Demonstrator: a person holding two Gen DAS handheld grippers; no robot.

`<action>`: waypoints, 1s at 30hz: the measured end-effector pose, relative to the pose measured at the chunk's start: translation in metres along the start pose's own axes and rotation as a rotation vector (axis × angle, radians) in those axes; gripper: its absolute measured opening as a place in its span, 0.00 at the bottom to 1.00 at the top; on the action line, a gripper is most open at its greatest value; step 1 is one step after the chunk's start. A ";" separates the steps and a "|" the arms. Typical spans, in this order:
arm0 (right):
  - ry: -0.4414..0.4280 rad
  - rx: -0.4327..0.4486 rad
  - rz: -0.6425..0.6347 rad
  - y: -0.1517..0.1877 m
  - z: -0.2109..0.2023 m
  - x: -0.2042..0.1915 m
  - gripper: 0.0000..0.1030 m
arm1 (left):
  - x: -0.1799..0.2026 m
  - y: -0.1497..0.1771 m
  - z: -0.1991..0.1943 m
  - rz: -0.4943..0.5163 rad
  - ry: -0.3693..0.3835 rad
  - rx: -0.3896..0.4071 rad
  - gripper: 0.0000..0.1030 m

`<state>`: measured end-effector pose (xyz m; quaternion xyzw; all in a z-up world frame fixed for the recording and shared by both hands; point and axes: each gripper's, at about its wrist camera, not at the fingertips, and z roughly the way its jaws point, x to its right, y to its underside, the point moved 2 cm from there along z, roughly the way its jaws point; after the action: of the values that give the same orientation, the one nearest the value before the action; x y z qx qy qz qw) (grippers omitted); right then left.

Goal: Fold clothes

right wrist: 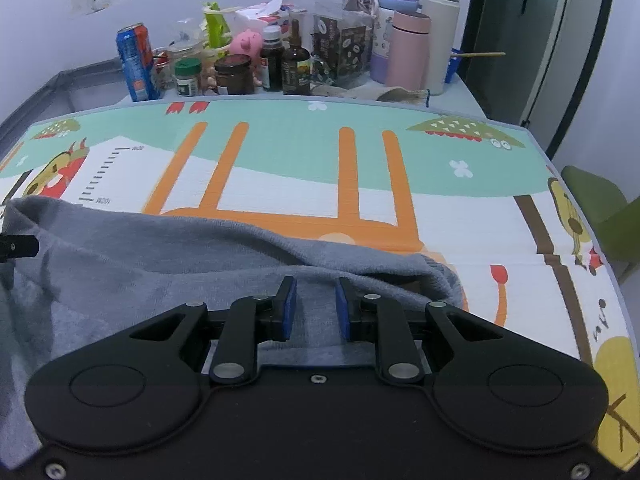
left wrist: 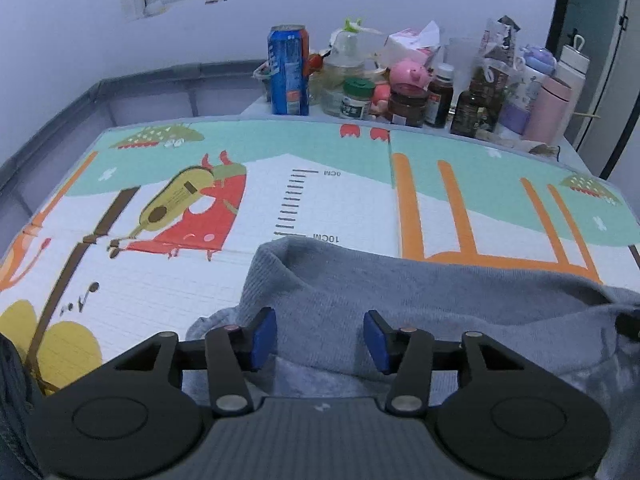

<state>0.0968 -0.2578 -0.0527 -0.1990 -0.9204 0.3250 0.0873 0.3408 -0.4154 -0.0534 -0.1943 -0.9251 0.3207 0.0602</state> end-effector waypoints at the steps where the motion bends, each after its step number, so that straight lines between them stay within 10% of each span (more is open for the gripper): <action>1: 0.008 0.006 -0.007 0.001 -0.002 0.001 0.19 | -0.001 0.001 0.001 0.009 -0.013 0.001 0.55; 17: 0.151 0.054 0.160 -0.028 0.018 0.078 0.18 | -0.050 -0.002 0.015 -0.096 -0.109 -0.039 0.59; 30: 0.040 0.027 0.176 -0.023 -0.003 0.088 0.37 | -0.031 -0.020 0.002 0.001 -0.008 0.026 0.73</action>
<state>0.0107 -0.2354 -0.0334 -0.2841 -0.8931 0.3397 0.0793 0.3625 -0.4436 -0.0419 -0.1927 -0.9210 0.3333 0.0589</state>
